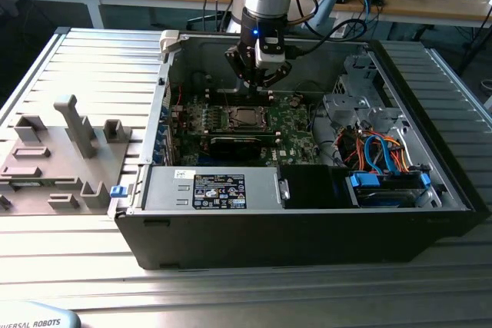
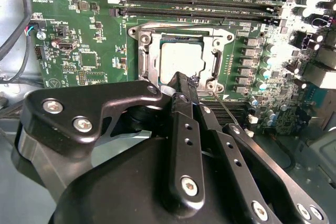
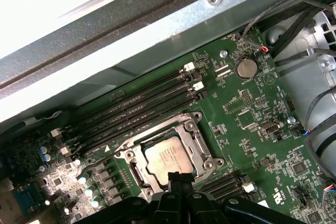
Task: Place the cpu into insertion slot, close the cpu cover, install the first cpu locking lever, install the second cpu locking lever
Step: 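Install the first cpu locking lever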
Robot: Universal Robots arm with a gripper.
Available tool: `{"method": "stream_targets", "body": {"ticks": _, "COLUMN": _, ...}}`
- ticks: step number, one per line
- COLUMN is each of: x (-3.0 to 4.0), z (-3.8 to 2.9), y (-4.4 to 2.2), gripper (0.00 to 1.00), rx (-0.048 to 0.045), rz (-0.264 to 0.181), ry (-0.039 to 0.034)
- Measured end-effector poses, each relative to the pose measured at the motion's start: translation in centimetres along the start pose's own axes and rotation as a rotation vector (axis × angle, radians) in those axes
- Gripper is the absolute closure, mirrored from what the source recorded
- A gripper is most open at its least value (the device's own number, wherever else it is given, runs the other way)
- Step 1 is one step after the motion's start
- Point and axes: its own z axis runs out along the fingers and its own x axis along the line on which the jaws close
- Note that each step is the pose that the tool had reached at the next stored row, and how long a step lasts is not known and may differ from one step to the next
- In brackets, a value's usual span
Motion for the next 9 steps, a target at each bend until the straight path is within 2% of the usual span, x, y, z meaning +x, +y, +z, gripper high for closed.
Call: {"method": "stream_targets", "body": {"ticks": 9, "x": 0.00, "z": 0.00, "y": 0.00, "gripper": 0.89, "rx": 0.0000, "rz": -0.005, "ry": -0.0003}}
